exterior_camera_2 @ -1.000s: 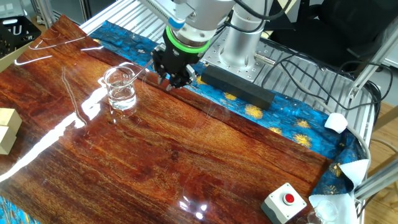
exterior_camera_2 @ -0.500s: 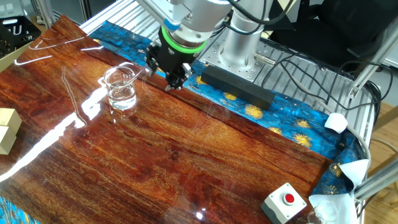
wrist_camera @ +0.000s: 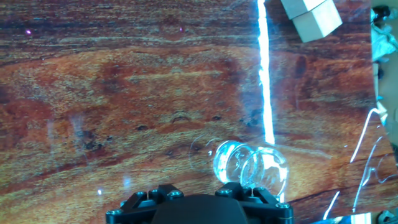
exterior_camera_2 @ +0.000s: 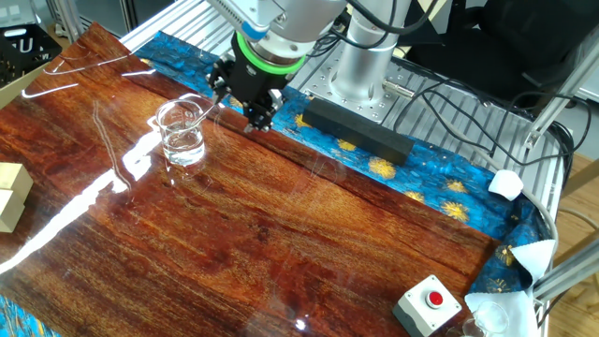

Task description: Stir the beaker with a glass rod

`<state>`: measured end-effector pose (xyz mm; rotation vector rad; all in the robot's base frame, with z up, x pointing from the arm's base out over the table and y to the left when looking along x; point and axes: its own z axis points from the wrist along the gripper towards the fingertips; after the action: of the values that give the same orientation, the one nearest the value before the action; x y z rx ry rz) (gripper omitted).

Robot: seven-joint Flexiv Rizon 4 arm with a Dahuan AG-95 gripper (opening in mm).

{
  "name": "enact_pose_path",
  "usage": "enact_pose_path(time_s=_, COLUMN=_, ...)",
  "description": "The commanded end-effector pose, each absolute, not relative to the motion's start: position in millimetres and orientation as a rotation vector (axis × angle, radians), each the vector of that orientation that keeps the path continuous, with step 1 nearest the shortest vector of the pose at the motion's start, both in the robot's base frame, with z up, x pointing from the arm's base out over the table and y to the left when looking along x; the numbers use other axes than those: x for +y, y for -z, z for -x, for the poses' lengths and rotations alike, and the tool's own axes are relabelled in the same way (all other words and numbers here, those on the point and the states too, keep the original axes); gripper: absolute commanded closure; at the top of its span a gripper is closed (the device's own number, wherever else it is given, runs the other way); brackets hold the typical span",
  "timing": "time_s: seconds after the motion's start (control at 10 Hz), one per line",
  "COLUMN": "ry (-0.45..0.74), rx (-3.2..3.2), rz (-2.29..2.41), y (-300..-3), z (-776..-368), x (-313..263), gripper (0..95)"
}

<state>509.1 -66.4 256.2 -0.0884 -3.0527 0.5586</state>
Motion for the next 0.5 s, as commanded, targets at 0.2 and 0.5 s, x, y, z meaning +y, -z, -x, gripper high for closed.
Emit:
enact_pose_path(time_s=0.2, ry=-0.579, rx=-3.054, rz=0.087, y=-258.0, z=-509.3, x=-68.8, gripper=38.0)
enact_pose_path(time_s=0.5, ry=-0.591, rx=-3.052, rz=0.073, y=-260.9, z=-510.9, x=-73.0, gripper=38.0)
